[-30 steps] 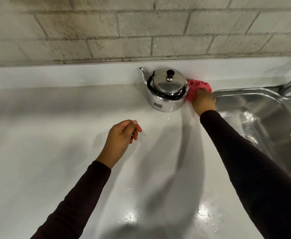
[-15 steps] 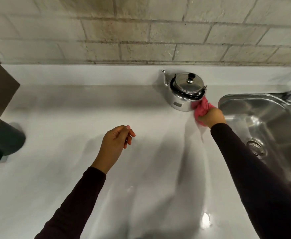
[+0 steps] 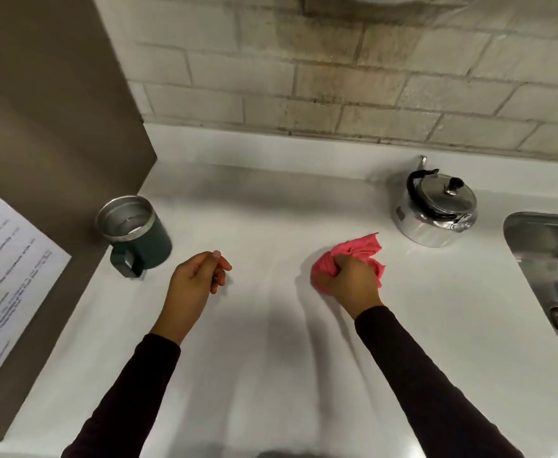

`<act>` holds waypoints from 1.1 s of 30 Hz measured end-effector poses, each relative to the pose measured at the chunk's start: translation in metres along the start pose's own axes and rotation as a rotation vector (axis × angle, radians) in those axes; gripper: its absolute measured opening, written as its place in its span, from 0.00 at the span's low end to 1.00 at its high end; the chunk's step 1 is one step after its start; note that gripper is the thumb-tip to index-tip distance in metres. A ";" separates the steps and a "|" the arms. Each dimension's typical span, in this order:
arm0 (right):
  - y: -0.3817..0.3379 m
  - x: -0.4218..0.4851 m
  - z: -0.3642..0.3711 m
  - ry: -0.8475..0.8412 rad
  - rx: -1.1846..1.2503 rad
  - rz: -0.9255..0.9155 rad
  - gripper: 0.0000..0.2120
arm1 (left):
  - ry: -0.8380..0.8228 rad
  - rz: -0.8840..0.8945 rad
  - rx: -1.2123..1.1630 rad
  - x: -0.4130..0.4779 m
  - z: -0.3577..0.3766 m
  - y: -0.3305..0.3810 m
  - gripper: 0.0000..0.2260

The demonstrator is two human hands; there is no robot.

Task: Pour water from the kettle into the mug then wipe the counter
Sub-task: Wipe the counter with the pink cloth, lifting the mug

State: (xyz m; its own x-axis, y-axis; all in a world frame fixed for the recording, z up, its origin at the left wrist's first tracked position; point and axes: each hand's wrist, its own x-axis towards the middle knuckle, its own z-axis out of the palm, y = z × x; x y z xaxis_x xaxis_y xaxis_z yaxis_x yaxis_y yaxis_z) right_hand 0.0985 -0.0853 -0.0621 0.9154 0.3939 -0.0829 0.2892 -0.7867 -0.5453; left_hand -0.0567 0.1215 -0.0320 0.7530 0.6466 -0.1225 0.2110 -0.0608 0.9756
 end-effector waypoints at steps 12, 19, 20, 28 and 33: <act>-0.091 0.016 0.077 0.015 0.381 -0.247 0.09 | 0.481 0.065 -0.061 0.013 -0.092 -0.029 0.07; -0.087 0.008 0.125 -0.152 -0.173 -0.236 0.40 | 0.362 -0.334 -0.013 0.039 -0.111 -0.048 0.12; -0.085 0.010 0.129 -0.138 -0.182 -0.278 0.41 | 0.313 -0.358 -0.103 0.042 -0.114 -0.046 0.12; -0.111 0.075 0.134 -0.175 0.084 -0.408 0.20 | 0.301 -0.358 -0.451 0.052 -0.115 -0.038 0.15; -0.172 0.127 0.151 -0.195 0.250 -0.153 0.19 | 0.328 -0.339 -0.494 0.048 -0.114 -0.037 0.16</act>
State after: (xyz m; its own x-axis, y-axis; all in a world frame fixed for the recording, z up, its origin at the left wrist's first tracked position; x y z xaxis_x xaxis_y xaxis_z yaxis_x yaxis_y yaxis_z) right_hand 0.1229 0.1715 -0.1048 0.7891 0.6007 -0.1286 0.3195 -0.5801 -0.7492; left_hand -0.0996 0.2414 -0.0530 0.4512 0.7703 -0.4507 0.0345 0.4896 0.8713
